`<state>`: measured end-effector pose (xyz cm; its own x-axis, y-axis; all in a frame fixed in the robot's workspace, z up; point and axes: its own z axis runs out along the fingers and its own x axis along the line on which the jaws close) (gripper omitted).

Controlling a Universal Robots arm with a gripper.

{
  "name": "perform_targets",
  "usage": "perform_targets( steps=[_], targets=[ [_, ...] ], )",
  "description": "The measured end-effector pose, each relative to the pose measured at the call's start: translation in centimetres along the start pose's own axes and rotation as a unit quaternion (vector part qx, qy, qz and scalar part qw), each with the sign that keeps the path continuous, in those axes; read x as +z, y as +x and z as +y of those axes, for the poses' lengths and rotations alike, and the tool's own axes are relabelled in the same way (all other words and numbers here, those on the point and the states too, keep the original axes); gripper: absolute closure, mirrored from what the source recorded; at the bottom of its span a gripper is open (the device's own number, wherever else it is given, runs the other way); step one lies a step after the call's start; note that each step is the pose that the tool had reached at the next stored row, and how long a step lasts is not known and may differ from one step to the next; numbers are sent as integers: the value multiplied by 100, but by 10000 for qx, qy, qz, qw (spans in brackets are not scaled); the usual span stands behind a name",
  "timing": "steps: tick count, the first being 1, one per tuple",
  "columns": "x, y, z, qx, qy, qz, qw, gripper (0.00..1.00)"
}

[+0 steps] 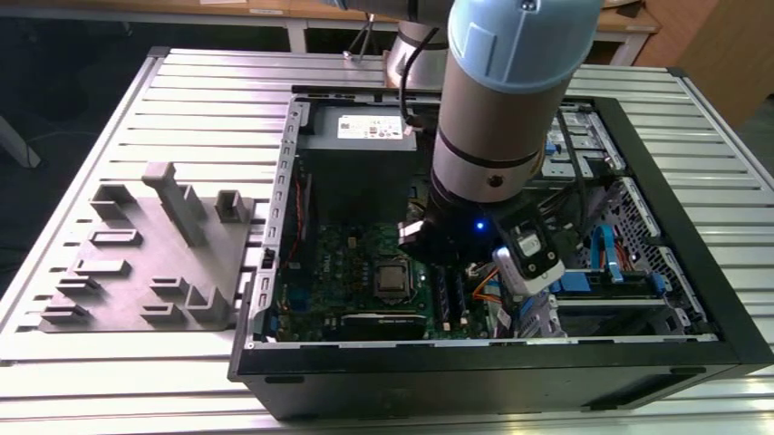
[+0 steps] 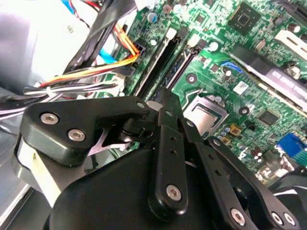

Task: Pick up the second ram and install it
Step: 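Press down the second ram until it locks into place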

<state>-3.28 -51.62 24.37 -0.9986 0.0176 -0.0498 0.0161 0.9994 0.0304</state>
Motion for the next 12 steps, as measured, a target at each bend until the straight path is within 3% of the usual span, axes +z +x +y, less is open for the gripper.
perform_targets(
  steps=[5,12],
  targets=[
    [23,-1,-49,1,-1,1,10000,93],
    [62,0,-54,0,1,2,10000,93]
  ],
)
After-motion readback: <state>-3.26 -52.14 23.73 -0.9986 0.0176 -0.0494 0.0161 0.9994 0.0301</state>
